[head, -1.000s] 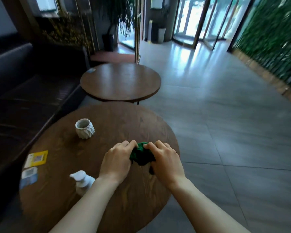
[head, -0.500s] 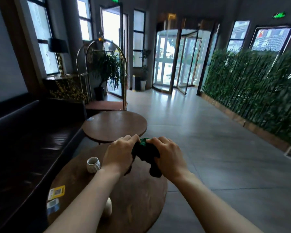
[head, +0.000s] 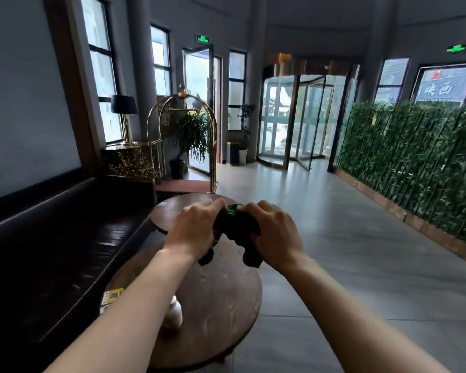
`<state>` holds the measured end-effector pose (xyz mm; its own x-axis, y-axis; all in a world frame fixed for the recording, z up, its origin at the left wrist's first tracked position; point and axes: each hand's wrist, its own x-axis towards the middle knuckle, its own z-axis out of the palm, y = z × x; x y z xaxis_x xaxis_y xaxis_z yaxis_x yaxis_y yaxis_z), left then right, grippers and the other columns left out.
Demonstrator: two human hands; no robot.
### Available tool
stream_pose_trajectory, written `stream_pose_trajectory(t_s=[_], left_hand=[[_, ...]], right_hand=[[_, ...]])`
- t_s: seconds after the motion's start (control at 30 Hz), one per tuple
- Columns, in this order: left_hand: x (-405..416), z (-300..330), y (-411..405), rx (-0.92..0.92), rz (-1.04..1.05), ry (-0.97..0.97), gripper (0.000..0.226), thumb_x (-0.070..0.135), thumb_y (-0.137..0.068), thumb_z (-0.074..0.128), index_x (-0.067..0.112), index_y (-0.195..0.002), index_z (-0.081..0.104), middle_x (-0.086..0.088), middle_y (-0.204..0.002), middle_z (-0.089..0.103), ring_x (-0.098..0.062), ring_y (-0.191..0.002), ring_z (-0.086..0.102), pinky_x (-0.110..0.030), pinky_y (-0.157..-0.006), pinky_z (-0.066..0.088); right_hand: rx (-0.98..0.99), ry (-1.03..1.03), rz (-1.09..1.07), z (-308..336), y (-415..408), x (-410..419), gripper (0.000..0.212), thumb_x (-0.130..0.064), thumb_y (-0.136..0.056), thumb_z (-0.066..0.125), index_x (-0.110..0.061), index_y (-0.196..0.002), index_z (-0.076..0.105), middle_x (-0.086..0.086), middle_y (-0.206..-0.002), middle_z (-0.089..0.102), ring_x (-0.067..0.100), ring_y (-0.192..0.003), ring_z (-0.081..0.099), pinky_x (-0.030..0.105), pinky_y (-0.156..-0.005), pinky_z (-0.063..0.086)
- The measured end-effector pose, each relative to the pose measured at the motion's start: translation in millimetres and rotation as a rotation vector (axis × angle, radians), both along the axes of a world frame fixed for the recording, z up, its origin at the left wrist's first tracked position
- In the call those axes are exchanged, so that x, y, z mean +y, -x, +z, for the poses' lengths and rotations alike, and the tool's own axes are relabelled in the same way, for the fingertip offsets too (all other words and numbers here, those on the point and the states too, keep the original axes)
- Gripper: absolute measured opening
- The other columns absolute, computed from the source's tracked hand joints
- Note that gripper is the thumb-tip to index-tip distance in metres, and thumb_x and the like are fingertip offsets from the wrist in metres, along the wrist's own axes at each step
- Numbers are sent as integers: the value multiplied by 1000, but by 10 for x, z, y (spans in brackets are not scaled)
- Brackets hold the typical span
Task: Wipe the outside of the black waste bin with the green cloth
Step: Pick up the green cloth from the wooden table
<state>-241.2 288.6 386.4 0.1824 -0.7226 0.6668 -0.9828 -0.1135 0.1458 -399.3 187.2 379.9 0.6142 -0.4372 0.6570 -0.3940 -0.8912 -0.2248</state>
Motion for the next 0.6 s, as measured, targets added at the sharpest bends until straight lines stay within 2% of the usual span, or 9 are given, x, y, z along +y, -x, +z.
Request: stream_pose_trajectory(t_s=[0.27,0.6], left_hand=[[348,-202,585,27,46,-54,25,14,-85,64,25,-106,58,-2,-88,65,-34,-84,67,-42,-69,54],[421,-405,609,5,77,-90,26,10,-86,65,26,-106,57,1,-86,62,-29,-80,66,-36,-64,46]], right_hand=[[43,-48,40,-212,524,239,46,-11,-85,69,-23,-129,66,7,-113,69,34,-101,63,41,-82,53],[40,-44,19,-450,530,312,46,-12,-79,76,-23,-123,68,6,-106,69,32,-95,64,34,-72,48]])
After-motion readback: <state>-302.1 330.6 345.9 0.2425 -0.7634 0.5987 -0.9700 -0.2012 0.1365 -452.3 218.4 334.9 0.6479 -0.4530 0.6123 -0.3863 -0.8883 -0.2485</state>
